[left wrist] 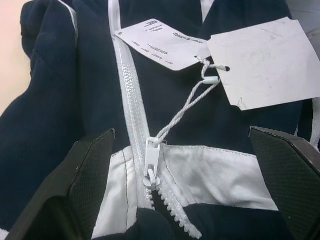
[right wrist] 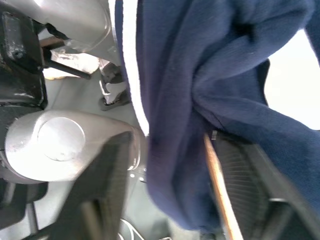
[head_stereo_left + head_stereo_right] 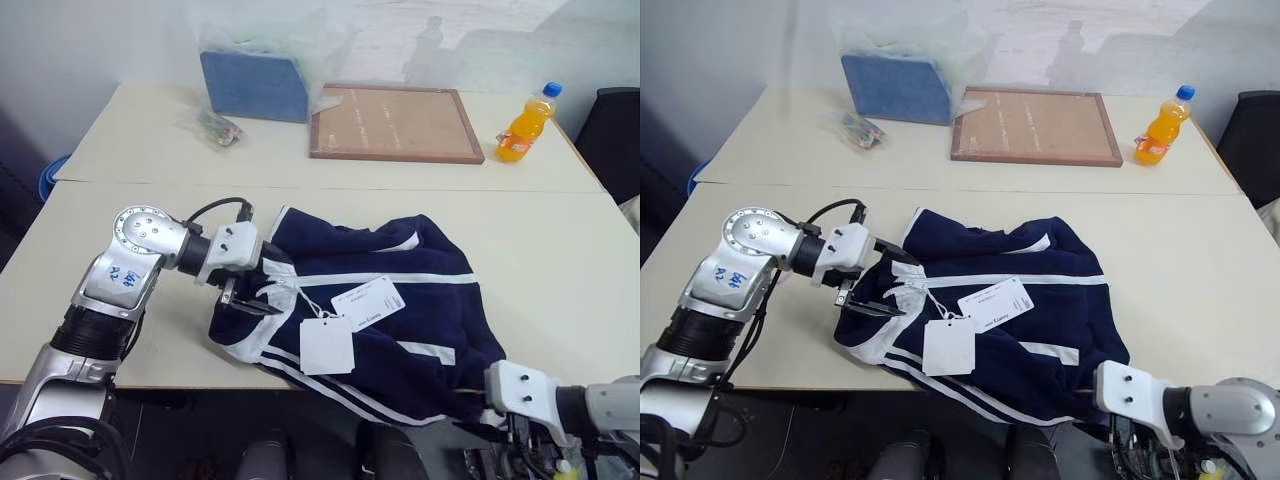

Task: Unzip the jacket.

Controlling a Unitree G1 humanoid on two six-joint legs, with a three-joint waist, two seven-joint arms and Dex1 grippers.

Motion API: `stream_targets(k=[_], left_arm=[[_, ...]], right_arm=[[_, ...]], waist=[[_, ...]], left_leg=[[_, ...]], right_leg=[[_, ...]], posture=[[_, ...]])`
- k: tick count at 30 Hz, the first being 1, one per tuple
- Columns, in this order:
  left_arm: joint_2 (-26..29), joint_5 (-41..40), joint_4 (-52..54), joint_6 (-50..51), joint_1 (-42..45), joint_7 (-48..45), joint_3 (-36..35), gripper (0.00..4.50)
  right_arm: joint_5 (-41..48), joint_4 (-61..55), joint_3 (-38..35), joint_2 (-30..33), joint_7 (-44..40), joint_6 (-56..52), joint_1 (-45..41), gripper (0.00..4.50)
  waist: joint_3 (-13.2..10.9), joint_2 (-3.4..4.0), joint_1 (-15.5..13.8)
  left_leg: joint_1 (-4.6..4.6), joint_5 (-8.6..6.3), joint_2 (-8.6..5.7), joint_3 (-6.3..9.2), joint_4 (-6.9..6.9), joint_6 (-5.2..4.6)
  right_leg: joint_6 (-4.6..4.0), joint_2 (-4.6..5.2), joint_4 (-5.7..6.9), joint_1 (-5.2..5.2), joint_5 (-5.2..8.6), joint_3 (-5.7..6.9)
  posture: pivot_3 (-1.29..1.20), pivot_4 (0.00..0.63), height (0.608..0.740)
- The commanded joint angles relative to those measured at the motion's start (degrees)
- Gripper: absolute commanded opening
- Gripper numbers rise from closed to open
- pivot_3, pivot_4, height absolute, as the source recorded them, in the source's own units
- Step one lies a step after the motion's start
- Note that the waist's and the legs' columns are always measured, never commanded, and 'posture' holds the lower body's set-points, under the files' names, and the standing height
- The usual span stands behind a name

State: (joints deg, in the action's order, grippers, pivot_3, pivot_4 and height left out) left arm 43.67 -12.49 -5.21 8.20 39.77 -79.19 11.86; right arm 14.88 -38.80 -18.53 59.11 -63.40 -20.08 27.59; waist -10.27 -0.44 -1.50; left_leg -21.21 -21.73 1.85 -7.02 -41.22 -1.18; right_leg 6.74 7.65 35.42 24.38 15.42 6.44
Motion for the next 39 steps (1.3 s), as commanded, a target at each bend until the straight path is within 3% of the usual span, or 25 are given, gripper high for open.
stream_targets(k=[1,3,6,9,13,18,26,35,39], left_arm=[[-0.6,1.1,-1.2,-2.7,1.6,-0.6,0.2,4.50],[-1.6,1.6,-2.3,-3.6,2.3,-0.7,0.6,4.50],[-3.2,2.8,-4.2,-5.4,3.5,-0.4,1.1,4.50],[-4.2,3.1,-5.2,-6.1,4.2,-0.4,1.2,4.50],[-5.0,3.4,-5.3,-6.2,4.3,-0.2,1.2,4.50],[-4.7,3.4,-4.3,-5.9,3.5,0.1,0.7,4.50],[-3.6,3.2,-2.7,-4.8,2.2,0.8,0.0,4.50],[-3.2,2.7,-1.9,-4.1,1.8,1.0,-0.3,4.50],[-3.7,3.0,-2.5,-4.4,2.1,1.0,-0.2,4.50]], right_arm=[[7.3,-5.2,-8.4,1.0,-3.3,-1.4,-3.3,3.79],[12.9,-5.8,-11.1,2.0,-4.0,-4.1,-7.7,3.79],[15.5,-3.2,-7.3,3.7,0.1,-6.7,-20.0,3.79],[4.5,1.2,4.9,2.6,5.6,-1.9,-29.7,3.79],[-13.2,9.8,19.7,-0.6,11.4,11.2,-35.3,3.79],[-24.6,18.4,27.9,-8.0,18.9,21.4,-40.2,3.79],[-30.9,24.0,33.4,-14.5,23.2,32.5,-41.9,3.79],[-28.2,22.1,29.6,-11.4,20.5,37.2,-37.9,3.79],[-30.2,24.0,31.3,-14.3,22.3,38.3,-38.9,3.79]], waist=[[0.0,0.00,0.0],[0.0,0.00,0.0],[0.0,-0.02,0.1],[0.0,-0.01,0.3],[0.0,-0.02,0.2],[0.0,-0.01,0.3],[0.0,-0.01,0.6],[0.0,-0.01,0.4],[0.0,-0.01,0.5]], left_leg=[[0.00,0.00,0.00,0.01,0.00,0.00],[0.01,0.00,0.01,0.06,0.00,0.00],[0.02,0.00,0.02,0.16,-0.04,0.00],[0.04,0.00,0.03,0.14,-0.03,0.00],[-0.10,0.00,-0.01,0.01,0.04,0.00],[-0.14,0.00,-0.02,-0.03,0.01,0.00],[-0.12,0.04,0.02,-0.01,0.01,0.06],[-0.11,0.03,0.03,0.01,0.00,0.06],[-0.08,0.04,0.04,0.00,0.00,0.06]], right_leg=[[0.00,0.00,0.01,0.00,0.00,0.01],[0.00,0.00,0.01,0.00,0.00,0.00],[0.00,0.00,0.03,-0.01,0.00,-0.01],[-0.01,0.00,0.05,0.00,0.00,-0.01],[-0.02,0.01,-0.03,0.10,0.01,0.05],[0.00,0.03,-0.02,0.12,0.01,0.07],[0.00,0.00,0.02,0.10,0.01,0.08],[0.00,0.00,0.02,0.09,0.01,0.08],[0.00,0.00,0.04,0.08,0.01,0.08]], posture=[[0.00,0.150,0.740],[0.00,0.150,0.740],[0.00,0.150,0.740],[0.00,0.150,0.740],[0.00,0.150,0.740],[0.00,0.150,0.740],[0.00,0.150,0.740],[0.00,0.150,0.740],[0.00,0.150,0.740]])
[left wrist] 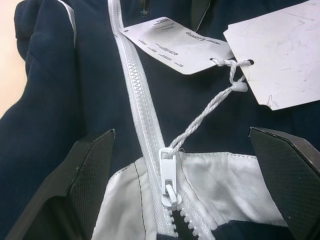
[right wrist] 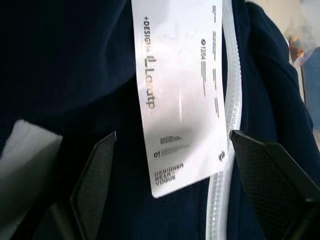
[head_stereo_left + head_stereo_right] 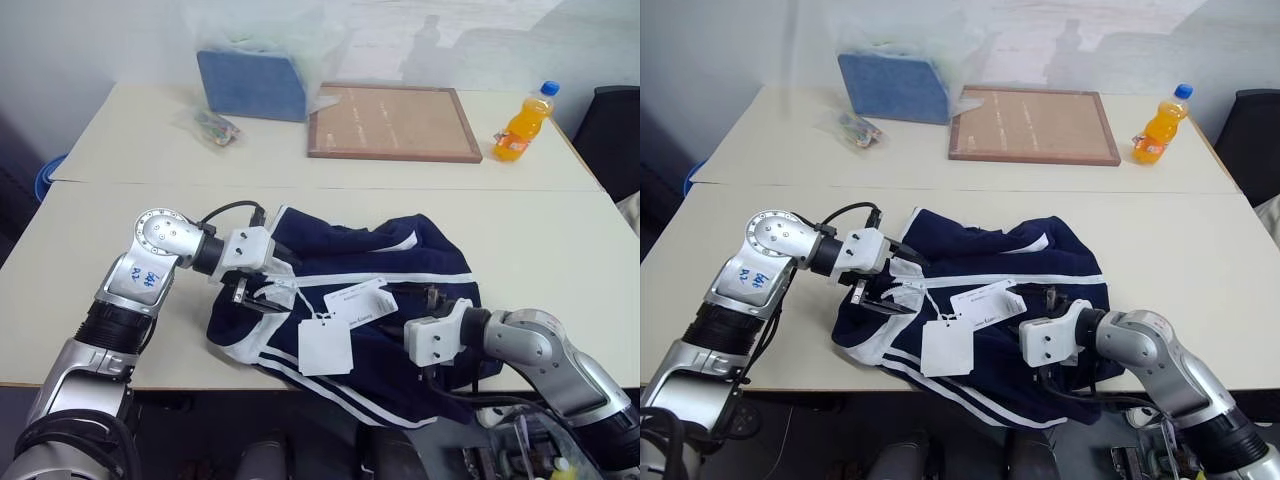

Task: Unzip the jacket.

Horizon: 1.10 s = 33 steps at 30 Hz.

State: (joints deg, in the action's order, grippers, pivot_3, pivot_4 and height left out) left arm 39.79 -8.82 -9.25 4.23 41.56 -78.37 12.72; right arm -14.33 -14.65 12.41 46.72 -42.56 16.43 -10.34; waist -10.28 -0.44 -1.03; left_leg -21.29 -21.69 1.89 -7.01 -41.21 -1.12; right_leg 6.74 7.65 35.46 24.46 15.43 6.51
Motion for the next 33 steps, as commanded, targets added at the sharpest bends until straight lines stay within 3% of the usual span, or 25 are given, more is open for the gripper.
stream_targets(k=[1,5,8,17,28,33], left_arm=[[0.1,-0.7,1.5,-0.4,0.5,0.2,-1.0,4.50],[-0.4,-0.4,1.1,-0.7,0.9,0.1,-0.9,4.50],[-0.5,-0.2,0.8,-1.0,1.1,0.1,-0.8,4.50],[-2.0,2.1,-3.9,-4.6,0.8,1.6,0.2,4.50],[-10.4,11.5,-29.3,-20.9,6.4,6.8,4.8,4.50],[-11.3,12.1,-35.1,-24.2,7.6,7.1,4.8,4.50]], right_arm=[[-1.7,0.9,1.4,-3.6,2.4,1.7,-1.8,3.79],[-3.7,5.0,3.3,-9.2,5.4,2.8,-4.8,3.79],[-1.8,6.4,2.9,-13.5,7.1,1.5,-5.8,3.22],[6.9,-1.4,-4.3,-14.1,6.5,-3.1,0.5,0.04],[18.2,-12.1,-14.2,-18.1,11.3,-22.9,4.8,0.01],[22.1,-14.4,-20.1,-20.8,16.1,-32.3,4.7,0.01]], waist=[[0.0,0.00,0.1],[0.0,0.00,0.9],[0.0,0.00,1.1],[0.0,0.00,1.1],[0.0,-0.01,0.8],[0.1,0.08,0.1]], left_leg=[[0.00,0.00,0.01,0.00,0.00,0.00],[0.01,0.01,0.02,-0.01,0.03,0.02],[0.00,0.02,0.02,0.01,0.03,0.03],[-0.01,0.02,0.01,0.04,0.05,0.03],[0.01,0.02,-0.01,0.02,0.05,0.03],[0.12,0.03,-0.03,0.04,0.01,0.01]], right_leg=[[0.00,-0.01,0.00,0.00,0.00,0.00],[-0.01,-0.03,0.01,0.01,0.01,-0.01],[-0.02,-0.03,0.02,0.00,0.01,0.01],[-0.02,-0.02,0.01,0.00,0.01,0.02],[-0.02,-0.02,0.03,-0.01,0.01,0.02],[-0.02,0.01,0.05,-0.13,0.01,0.02]], posture=[[0.00,0.150,0.740],[0.00,0.150,0.740],[0.00,0.150,0.740],[0.00,0.150,0.740],[0.00,0.150,0.740],[0.00,0.150,0.740]])
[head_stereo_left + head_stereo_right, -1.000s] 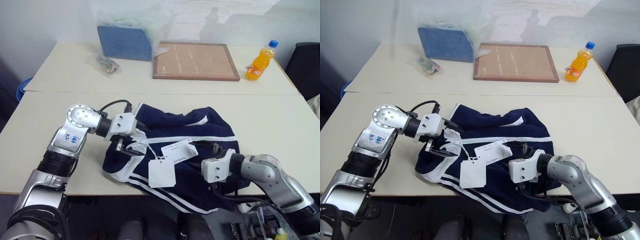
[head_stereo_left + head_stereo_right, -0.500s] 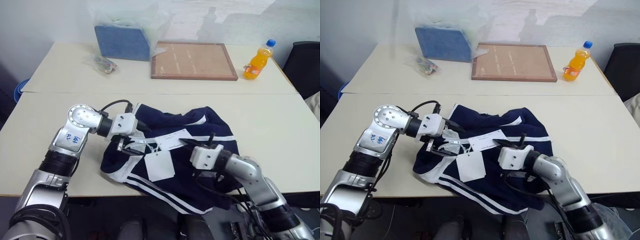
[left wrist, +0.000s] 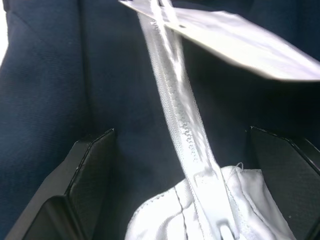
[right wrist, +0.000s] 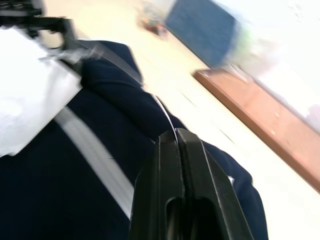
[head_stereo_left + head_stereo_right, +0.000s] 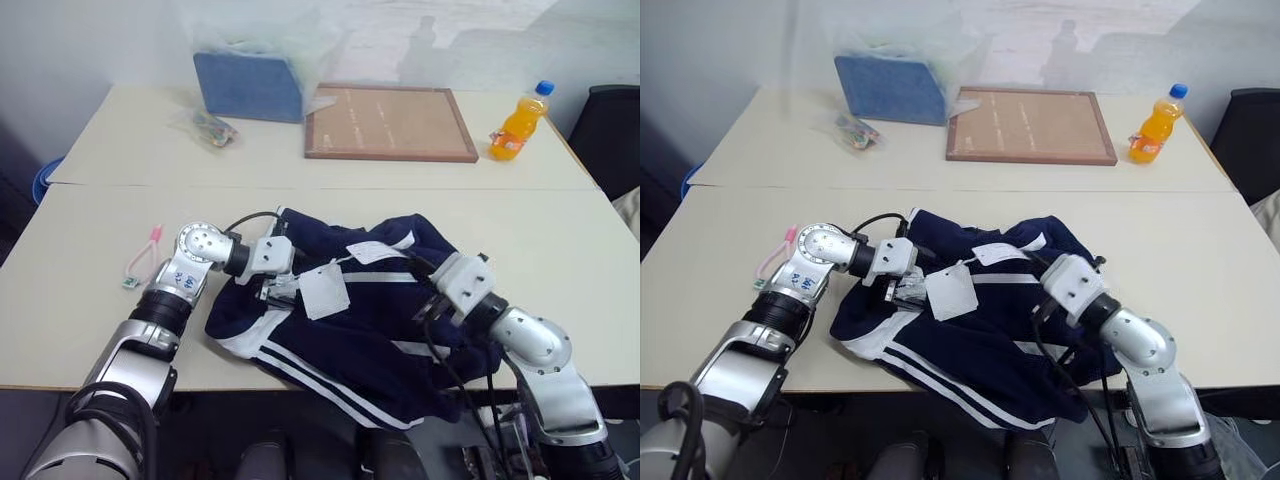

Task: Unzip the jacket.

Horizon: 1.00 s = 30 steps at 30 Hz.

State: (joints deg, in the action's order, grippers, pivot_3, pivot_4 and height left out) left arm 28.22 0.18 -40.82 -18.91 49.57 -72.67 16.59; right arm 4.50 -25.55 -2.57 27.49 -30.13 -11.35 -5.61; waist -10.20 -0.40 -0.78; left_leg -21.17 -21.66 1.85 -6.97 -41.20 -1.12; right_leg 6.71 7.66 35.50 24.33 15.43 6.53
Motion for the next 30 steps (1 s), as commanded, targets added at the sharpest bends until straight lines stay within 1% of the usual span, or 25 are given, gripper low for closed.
stream_targets(k=[1,5,9,12,15,17,18,20,22,26,30], left_arm=[[0.3,3.0,-3.9,-1.4,-0.4,1.3,0.8,4.50],[0.6,2.8,-5.2,-2.7,-0.6,1.2,0.4,4.50],[1.0,2.6,-5.1,-2.8,-0.7,1.1,0.0,4.50],[1.1,2.4,-5.0,-2.8,-0.7,1.1,-0.1,4.50],[1.1,2.3,-4.3,-2.7,-1.2,1.2,-0.1,4.50],[1.0,2.3,-4.1,-2.7,-1.4,1.3,-0.1,4.50],[0.9,2.3,-4.1,-2.7,-1.4,1.4,-0.1,4.50],[0.6,2.2,-4.0,-2.6,-1.4,1.5,-0.1,4.50],[0.3,2.0,-3.7,-2.3,-1.3,1.6,-0.2,4.50],[0.4,0.7,-0.9,-0.5,-1.5,0.5,-0.7,4.50],[1.3,-1.1,3.8,3.0,-2.2,-1.2,-2.1,4.50]], right_arm=[[4.3,-3.8,-6.8,-2.4,5.0,-6.3,0.2,0.01],[8.4,-5.3,-12.8,-5.4,9.5,-12.2,1.1,0.01],[14.7,-6.6,-20.7,-8.2,14.8,-18.2,0.9,0.01],[16.9,-5.5,-26.4,-6.6,16.4,-20.0,1.0,0.01],[20.2,-1.5,-34.4,-3.1,17.3,-21.6,-0.1,0.01],[21.8,0.6,-36.7,0.1,15.1,-21.8,0.1,0.01],[22.6,0.9,-36.7,1.2,13.8,-21.7,0.4,0.01],[23.3,-0.5,-33.1,3.0,10.6,-21.8,1.3,0.01],[23.6,-2.0,-29.9,3.4,9.1,-21.7,1.7,0.01],[24.2,-5.0,-21.4,0.7,9.5,-22.2,0.1,0.01],[23.3,-5.9,-14.9,-2.0,10.2,-21.5,-1.5,0.01]], waist=[[0.0,0.05,-0.3],[0.1,0.06,-0.5],[0.1,0.07,-0.6],[0.1,0.07,-0.7],[0.1,0.07,-0.8],[0.1,0.07,-0.8],[0.1,0.08,-0.8],[0.1,0.10,-0.6],[0.1,0.12,-0.4],[0.1,0.13,-0.3],[0.1,0.13,0.0]], left_leg=[[0.01,0.00,0.00,0.01,0.00,-0.01],[0.01,0.01,0.00,0.01,-0.01,-0.01],[0.00,0.01,-0.01,0.01,-0.01,-0.02],[-0.02,0.01,-0.03,0.04,0.00,-0.04],[-0.06,0.00,-0.06,0.05,0.00,-0.07],[-0.06,-0.02,-0.09,0.04,0.00,-0.11],[-0.07,-0.02,-0.11,0.03,0.02,-0.13],[-0.05,-0.02,-0.07,0.04,0.08,-0.13],[-0.01,-0.02,-0.07,0.02,0.13,-0.13],[0.02,-0.02,-0.06,-0.01,0.12,-0.13],[-0.06,-0.01,-0.04,0.00,0.13,-0.11]], right_leg=[[0.00,0.00,0.02,0.00,0.00,0.00],[0.00,0.01,0.04,0.00,0.00,-0.01],[0.00,0.02,0.05,0.00,0.00,-0.01],[0.00,0.03,0.04,0.00,0.00,0.00],[0.00,0.06,0.02,0.01,0.00,0.01],[0.00,0.10,0.01,0.01,-0.01,0.01],[0.01,0.12,0.01,0.01,-0.01,0.00],[0.00,0.08,-0.03,0.01,-0.01,0.01],[0.00,0.07,-0.03,0.01,-0.01,0.00],[0.01,0.07,-0.02,0.01,-0.01,-0.03],[0.00,0.04,-0.01,0.10,0.00,-0.04]], posture=[[0.00,0.150,0.740],[0.00,0.150,0.740],[0.00,0.150,0.740],[0.00,0.150,0.740],[0.00,0.150,0.740],[0.00,0.150,0.740],[0.00,0.150,0.740],[0.00,0.150,0.740],[0.00,0.150,0.740],[0.00,0.150,0.740],[0.00,0.150,0.740]])
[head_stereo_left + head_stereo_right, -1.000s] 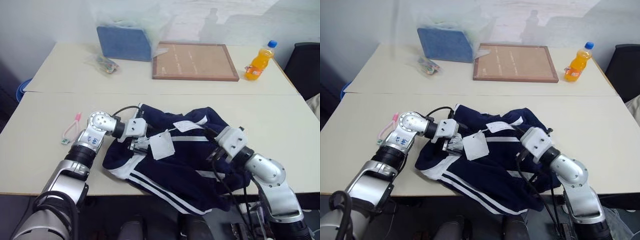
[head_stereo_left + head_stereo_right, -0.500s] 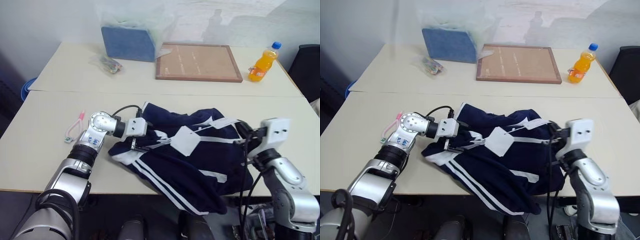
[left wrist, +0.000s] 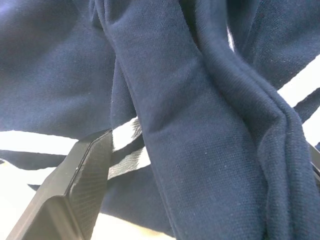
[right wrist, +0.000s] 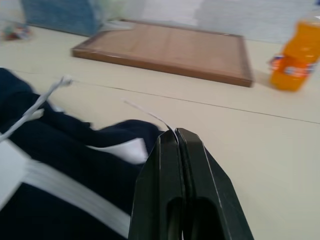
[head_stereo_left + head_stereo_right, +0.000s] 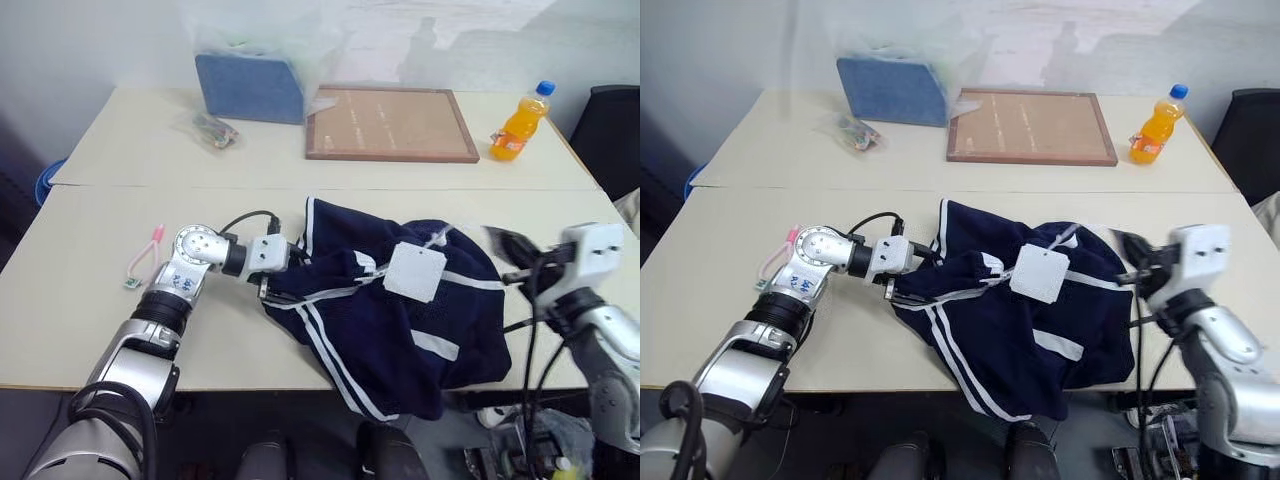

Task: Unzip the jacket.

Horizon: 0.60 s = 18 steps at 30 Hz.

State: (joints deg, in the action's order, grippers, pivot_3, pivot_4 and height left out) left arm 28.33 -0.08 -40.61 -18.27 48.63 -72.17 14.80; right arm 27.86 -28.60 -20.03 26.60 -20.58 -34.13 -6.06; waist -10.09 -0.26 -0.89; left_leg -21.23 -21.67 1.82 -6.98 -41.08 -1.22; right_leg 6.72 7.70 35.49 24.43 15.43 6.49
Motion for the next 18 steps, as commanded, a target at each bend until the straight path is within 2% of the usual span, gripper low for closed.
stream_targets(k=[1,5,11,14,18], left_arm=[[1.4,-1.2,4.7,3.3,-1.6,-2.1,-0.6,4.50],[5.5,-5.3,16.1,11.1,-6.9,-6.8,-1.6,4.50],[12.3,-10.3,27.5,21.8,-11.5,-11.4,-3.6,4.50],[14.6,-12.7,31.0,27.8,-10.0,-13.1,-4.5,4.50],[14.0,-16.9,31.6,35.2,-3.7,-14.9,-5.5,4.50]], right_arm=[[-0.4,-2.9,3.7,-1.6,0.9,1.4,-1.3,0.01],[-1.8,-4.0,8.4,-3.3,1.6,2.1,-1.8,0.01],[-1.3,-5.4,6.7,-2.6,1.6,2.1,0.2,0.01],[-0.8,-7.5,6.3,-1.1,0.0,1.8,3.0,0.01],[-1.4,-10.1,7.4,1.5,-2.2,2.1,5.7,0.01]], waist=[[0.0,0.00,0.1],[0.0,0.00,0.7],[0.0,0.01,0.9],[0.0,0.01,0.9],[0.0,0.00,0.8]], left_leg=[[-0.02,0.00,0.00,0.00,0.00,0.00],[-0.06,0.00,-0.01,0.00,0.03,0.00],[-0.06,0.00,0.02,0.02,0.04,0.01],[-0.07,-0.01,0.02,0.03,0.04,0.01],[-0.08,-0.01,0.00,0.03,0.03,0.01]], right_leg=[[0.00,0.00,-0.01,0.01,0.00,0.01],[0.00,0.01,-0.06,0.04,0.00,0.01],[0.00,0.00,-0.04,0.06,0.00,0.00],[0.00,0.00,-0.06,0.05,0.01,0.00],[0.00,0.00,-0.06,0.05,0.01,0.00]], posture=[[0.00,0.150,0.740],[0.00,0.150,0.740],[0.00,0.150,0.740],[0.00,0.150,0.740],[0.00,0.150,0.740]])
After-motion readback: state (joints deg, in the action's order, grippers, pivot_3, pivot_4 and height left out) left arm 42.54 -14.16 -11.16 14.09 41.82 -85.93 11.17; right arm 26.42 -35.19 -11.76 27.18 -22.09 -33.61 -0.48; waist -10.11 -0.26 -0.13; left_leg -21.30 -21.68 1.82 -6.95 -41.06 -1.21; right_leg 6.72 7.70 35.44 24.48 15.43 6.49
